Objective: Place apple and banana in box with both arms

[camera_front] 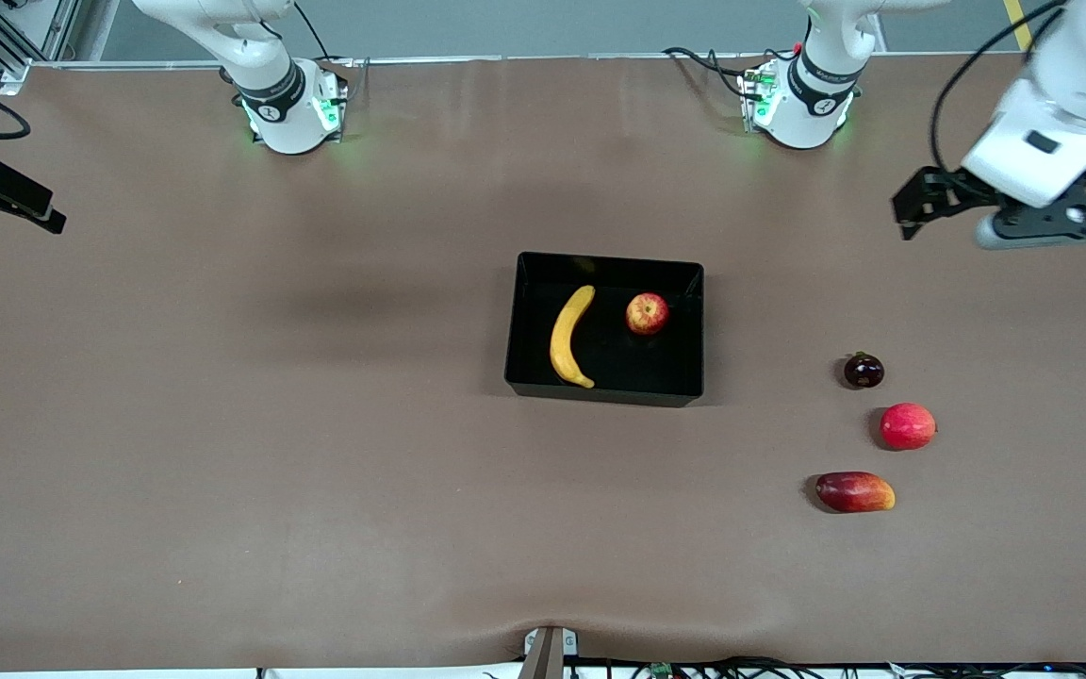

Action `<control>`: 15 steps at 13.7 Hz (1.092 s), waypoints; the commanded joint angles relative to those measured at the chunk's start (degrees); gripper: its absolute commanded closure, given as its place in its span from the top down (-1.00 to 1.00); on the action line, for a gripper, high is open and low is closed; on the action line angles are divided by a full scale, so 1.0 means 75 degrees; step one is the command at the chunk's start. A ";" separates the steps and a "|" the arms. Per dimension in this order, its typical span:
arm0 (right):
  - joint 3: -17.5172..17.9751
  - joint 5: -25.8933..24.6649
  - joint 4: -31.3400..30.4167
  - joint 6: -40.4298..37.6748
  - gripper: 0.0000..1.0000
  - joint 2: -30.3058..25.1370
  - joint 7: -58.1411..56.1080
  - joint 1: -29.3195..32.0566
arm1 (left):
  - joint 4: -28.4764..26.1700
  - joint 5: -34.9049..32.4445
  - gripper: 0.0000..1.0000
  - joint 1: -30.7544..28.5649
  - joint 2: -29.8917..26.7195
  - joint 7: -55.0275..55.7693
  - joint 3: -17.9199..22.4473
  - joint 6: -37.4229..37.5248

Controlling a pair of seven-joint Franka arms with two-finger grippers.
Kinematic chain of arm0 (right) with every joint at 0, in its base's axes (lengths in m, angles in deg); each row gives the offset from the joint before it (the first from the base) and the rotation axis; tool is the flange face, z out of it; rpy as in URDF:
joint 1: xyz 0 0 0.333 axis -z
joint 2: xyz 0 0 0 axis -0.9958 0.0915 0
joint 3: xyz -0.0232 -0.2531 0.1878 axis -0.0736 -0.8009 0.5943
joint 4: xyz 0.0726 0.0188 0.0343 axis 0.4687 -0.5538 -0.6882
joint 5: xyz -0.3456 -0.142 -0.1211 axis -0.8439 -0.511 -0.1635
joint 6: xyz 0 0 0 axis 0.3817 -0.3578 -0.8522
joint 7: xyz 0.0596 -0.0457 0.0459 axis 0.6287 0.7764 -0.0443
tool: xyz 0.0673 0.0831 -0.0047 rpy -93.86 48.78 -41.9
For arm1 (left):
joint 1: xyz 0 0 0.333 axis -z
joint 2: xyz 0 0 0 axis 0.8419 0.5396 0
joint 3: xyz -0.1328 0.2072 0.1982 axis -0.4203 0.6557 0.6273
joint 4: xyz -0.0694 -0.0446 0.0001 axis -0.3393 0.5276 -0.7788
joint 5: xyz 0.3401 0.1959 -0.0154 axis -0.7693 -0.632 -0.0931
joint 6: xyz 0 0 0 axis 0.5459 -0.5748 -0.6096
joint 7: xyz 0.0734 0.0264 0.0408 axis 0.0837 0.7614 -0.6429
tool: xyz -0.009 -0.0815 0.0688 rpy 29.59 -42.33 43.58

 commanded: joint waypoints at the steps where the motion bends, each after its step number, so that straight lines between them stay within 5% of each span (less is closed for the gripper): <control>1: 0.0101 0.0038 0.0015 0.0006 1.00 -0.0012 -0.0105 0.0170 | -0.0588 0.0195 1.00 0.0371 -0.0477 -0.0280 0.0676 -0.0068; 7: 0.0101 0.0015 0.0015 0.0018 1.00 -0.0012 -0.0515 0.0170 | -0.0906 0.0851 1.00 0.0300 -0.0934 -0.0654 0.1344 -0.0045; 15: 0.0101 -0.0056 0.0015 0.0018 1.00 -0.0012 -0.0527 0.0193 | -0.0367 0.0921 1.00 -0.0284 -0.0853 -0.0586 0.0480 0.0517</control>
